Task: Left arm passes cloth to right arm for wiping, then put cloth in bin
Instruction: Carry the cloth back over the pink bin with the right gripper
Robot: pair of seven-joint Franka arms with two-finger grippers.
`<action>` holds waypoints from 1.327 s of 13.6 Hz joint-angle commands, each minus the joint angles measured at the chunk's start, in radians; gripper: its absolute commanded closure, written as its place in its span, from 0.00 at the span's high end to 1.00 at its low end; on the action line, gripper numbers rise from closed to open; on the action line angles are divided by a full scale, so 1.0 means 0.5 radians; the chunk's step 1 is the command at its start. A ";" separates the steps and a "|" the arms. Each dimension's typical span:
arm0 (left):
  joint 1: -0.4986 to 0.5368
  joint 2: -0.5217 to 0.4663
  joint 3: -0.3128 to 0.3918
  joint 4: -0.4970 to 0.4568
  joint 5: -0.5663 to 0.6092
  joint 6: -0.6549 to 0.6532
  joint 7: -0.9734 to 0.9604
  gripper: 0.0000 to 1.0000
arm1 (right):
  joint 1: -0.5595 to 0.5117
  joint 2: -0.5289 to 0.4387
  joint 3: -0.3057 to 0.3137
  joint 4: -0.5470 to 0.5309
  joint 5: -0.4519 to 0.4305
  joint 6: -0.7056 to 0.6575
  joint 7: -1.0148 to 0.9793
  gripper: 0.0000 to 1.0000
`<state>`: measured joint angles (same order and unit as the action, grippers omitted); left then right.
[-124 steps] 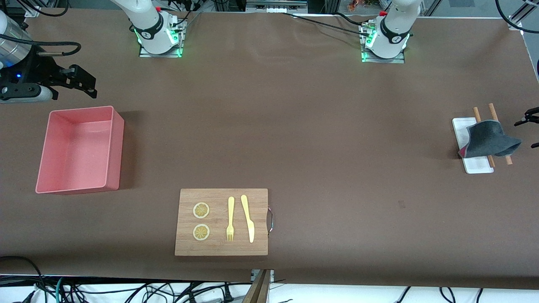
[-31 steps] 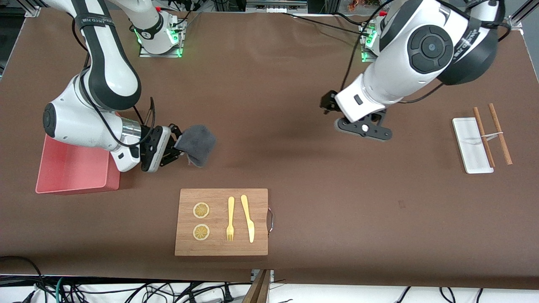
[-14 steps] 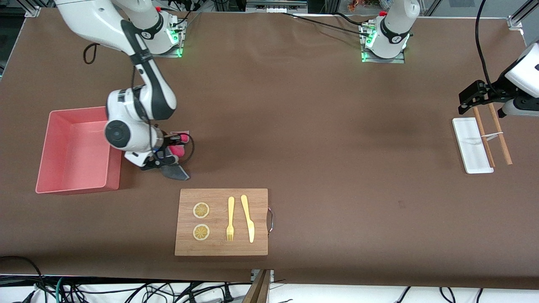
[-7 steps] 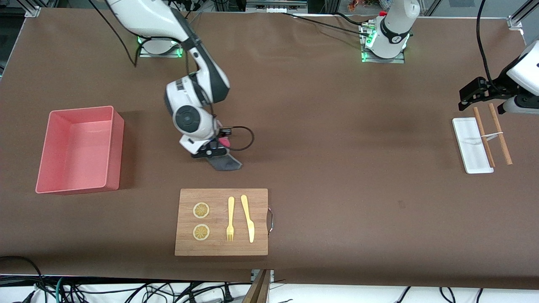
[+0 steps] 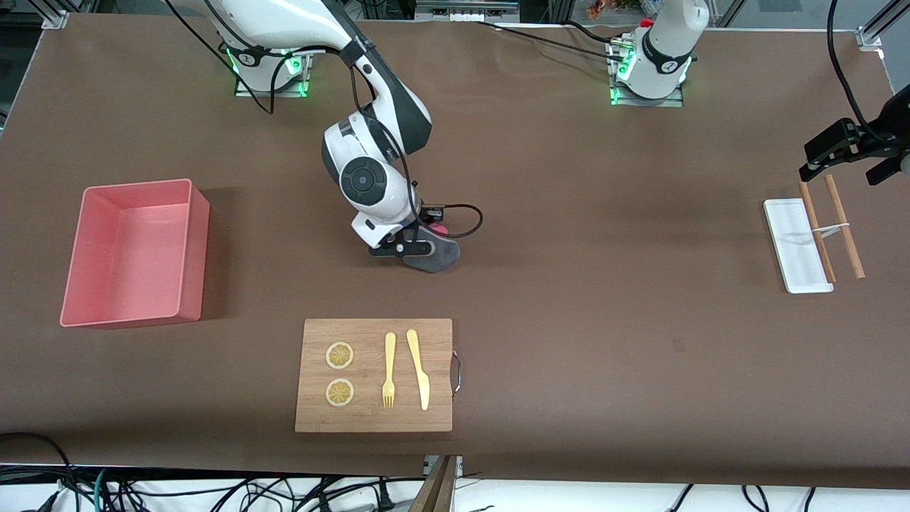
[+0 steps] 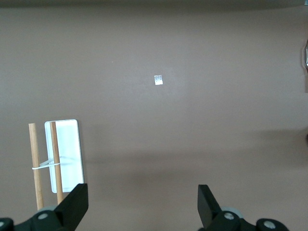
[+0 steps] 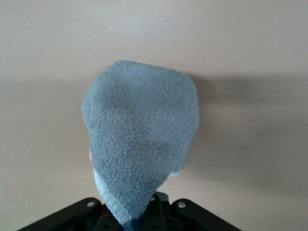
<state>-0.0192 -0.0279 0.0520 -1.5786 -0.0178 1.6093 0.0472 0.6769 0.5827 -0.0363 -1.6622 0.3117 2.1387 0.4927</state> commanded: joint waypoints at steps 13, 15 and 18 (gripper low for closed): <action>0.008 0.028 -0.012 0.062 -0.029 -0.074 0.001 1.00 | -0.976 -0.337 -0.123 -0.597 -0.304 -0.132 -1.313 0.00; 0.008 0.028 -0.009 0.062 -0.029 -0.074 0.001 1.00 | -1.041 -0.484 -0.130 -0.590 -0.454 -0.279 -1.351 0.00; 0.008 0.031 -0.012 0.062 -0.029 -0.074 0.004 1.00 | -1.105 -0.732 -0.133 -0.566 -0.614 -0.494 -1.399 0.00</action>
<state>-0.0192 -0.0267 0.0493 -1.5774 -0.0179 1.5923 0.0472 0.1503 0.3236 -0.1111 -1.9164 0.0541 1.9427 -0.1761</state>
